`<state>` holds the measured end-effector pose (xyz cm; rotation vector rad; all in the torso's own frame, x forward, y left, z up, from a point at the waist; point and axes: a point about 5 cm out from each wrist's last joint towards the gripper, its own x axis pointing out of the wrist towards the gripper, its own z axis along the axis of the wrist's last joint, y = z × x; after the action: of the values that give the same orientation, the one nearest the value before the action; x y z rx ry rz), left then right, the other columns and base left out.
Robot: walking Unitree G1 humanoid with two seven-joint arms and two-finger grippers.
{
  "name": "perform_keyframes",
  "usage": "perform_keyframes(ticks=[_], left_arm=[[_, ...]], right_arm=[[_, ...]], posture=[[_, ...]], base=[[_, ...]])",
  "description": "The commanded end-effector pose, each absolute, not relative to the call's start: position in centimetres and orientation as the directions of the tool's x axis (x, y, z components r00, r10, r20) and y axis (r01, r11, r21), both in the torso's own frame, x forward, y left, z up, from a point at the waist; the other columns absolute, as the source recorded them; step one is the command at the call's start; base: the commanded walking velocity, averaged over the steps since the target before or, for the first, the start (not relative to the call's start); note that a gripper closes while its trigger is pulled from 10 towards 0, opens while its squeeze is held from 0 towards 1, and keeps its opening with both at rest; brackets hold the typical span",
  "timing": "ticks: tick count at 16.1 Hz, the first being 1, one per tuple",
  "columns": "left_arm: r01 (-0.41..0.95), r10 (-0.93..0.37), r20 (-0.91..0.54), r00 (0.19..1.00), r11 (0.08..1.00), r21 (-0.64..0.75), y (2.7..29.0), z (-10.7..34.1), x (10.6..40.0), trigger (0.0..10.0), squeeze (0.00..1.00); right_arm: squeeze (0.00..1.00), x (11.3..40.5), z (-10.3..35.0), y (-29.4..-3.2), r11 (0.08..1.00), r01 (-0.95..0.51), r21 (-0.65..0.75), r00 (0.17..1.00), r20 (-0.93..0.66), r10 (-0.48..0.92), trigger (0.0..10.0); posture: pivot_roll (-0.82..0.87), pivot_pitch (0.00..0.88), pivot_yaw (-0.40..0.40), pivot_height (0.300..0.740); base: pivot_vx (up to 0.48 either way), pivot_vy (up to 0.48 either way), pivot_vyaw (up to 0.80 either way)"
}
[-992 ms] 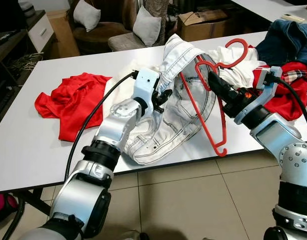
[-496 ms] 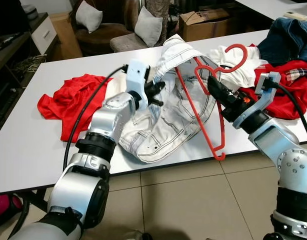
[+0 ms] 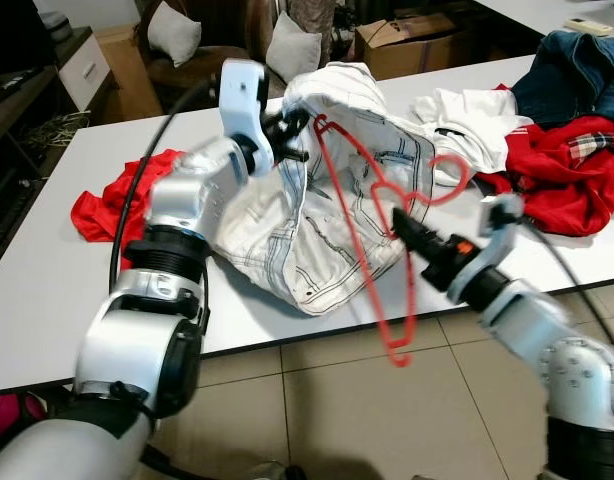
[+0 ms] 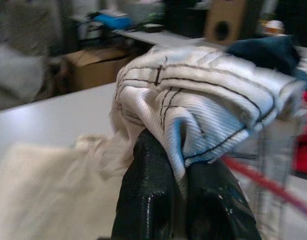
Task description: Hang hanger
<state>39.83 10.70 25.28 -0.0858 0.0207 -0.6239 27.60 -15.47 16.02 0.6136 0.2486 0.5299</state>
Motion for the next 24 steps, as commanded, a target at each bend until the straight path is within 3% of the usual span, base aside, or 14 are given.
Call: perform_keyframes(ticks=[1, 4, 7, 8, 9, 10, 11, 12, 13, 15, 16, 19, 21, 24], left_arm=[[0.645, -0.644, 0.042, 0.763, 0.764, 0.014, 10.7, 28.2, 39.4, 0.0, 0.0], [0.623, -0.636, -0.004, 0.772, 0.755, 0.207, 13.7, 30.3, 39.5, 0.0, 0.0], [0.527, -0.535, -0.111, 0.837, 0.738, 0.421, 19.3, 32.3, 39.7, 0.0, 0.0], [0.622, -0.562, -0.284, 0.777, 0.616, 0.483, 20.7, 31.6, 38.7, 0.0, 0.0], [0.687, -0.586, -0.368, 0.722, 0.547, 0.478, 20.8, 30.9, 38.2, 0.0, 0.0], [0.823, -0.67, -0.482, 0.564, 0.413, 0.389, 19.9, 29.2, 36.7, 0.0, 0.0], [0.906, -0.76, -0.495, 0.421, 0.326, 0.27, 18.2, 28.1, 35.3, 0.0, 0.0], [0.927, -0.796, -0.477, 0.372, 0.297, 0.228, 17.3, 27.9, 34.9, 0.0, 0.0], [0.967, -0.895, -0.368, 0.253, 0.232, 0.1, 14.2, 28.2, 34.3, 0.0, 0.0], [0.985, -0.961, -0.224, 0.163, 0.172, -0.022, 11.6, 29.8, 34.3, 0.0, 0.0], [0.984, -0.97, -0.184, 0.161, 0.173, -0.05, 11.1, 30.4, 34.5, 0.0, 0.0], [0.918, -0.937, 0.073, 0.341, 0.316, -0.238, 9.2, 33.3, 36.8, 0.0, 0.0], [0.859, -0.869, 0.103, 0.483, 0.448, -0.249, 8.7, 33.3, 38.1, 0.0, 0.0], [0.761, -0.764, 0.109, 0.636, 0.597, -0.256, 8.7, 33.5, 39.6, 0.0, 0.0]], right_arm=[[0.0, 28.2, 14.9, -16.0, 0.723, -0.319, 0.613, 0.863, -0.128, 0.489, 10.0], [0.0, 30.1, 16.0, -18.2, 0.796, -0.275, 0.54, 0.905, -0.134, 0.404, 10.0], [0.0, 32.5, 22.6, -19.8, 0.808, -0.401, 0.431, 0.902, 0.033, 0.43, 10.0], [0.0, 33.2, 25.4, -20.0, 0.779, -0.465, 0.42, 0.88, 0.12, 0.461, 10.0], [0.0, 33.4, 26.1, -20.0, 0.761, -0.482, 0.434, 0.871, 0.146, 0.469, 10.0], [0.0, 33.8, 26.2, -19.9, 0.735, -0.49, 0.469, 0.865, 0.156, 0.477, 10.0], [0.0, 34.3, 25.5, -19.5, 0.72, -0.481, 0.499, 0.864, 0.133, 0.485, 10.0], [0.0, 34.6, 25.1, -19.3, 0.712, -0.476, 0.516, 0.864, 0.121, 0.489, 10.0], [0.0, 35.5, 24.3, -18.8, 0.687, -0.449, 0.571, 0.871, 0.109, 0.479, 10.0], [0.0, 36.7, 24.1, -19.1, 0.657, -0.417, 0.629, 0.889, 0.131, 0.439, 10.0], [0.0, 36.9, 24.1, -19.1, 0.654, -0.409, 0.636, 0.894, 0.137, 0.427, 10.0], [0.0, 37.7, 22.6, -18.5, 0.689, -0.334, 0.643, 0.933, 0.12, 0.34, 10.0], [0.0, 37.6, 21.4, -17.4, 0.693, -0.298, 0.657, 0.947, 0.11, 0.303, 10.0], [0.0, 37.1, 21.4, -16.1, 0.576, -0.354, 0.737, 0.923, 0.178, 0.341, 10.0]], posture=[[-0.17, 0.0, 0.161, 0.74], [-0.15, 0.0, 0.154, 0.74], [-0.15, 0.0, 0.149, 0.74], [-0.14, 0.0, 0.148, 0.74], [-0.14, 0.0, 0.148, 0.74], [-0.13, 0.0, 0.145, 0.74], [-0.13, 0.0, 0.147, 0.74], [-0.13, 0.0, 0.15, 0.74], [-0.13, 0.0, 0.158, 0.74], [-0.13, 0.0, 0.171, 0.74], [-0.13, 0.0, 0.171, 0.74], [-0.13, 0.0, 0.18, 0.74], [-0.13, 0.0, 0.19, 0.74], [-0.14, 0.0, 0.199, 0.74]], base=[[0.0, 0.0, 0.0], [0.0, 0.0, 0.0], [0.0, 0.0, 0.0], [0.0, 0.0, 0.0], [0.0, 0.0, 0.0], [0.0, 0.0, 0.0], [0.0, 0.0, 0.0], [0.0, 0.0, 0.0], [0.0, 0.0, 0.0], [0.0, 0.0, 0.0], [0.0, 0.0, 0.0], [0.0, 0.0, 0.0], [0.0, 0.0, 0.0], [0.0, 0.0, 0.0]])
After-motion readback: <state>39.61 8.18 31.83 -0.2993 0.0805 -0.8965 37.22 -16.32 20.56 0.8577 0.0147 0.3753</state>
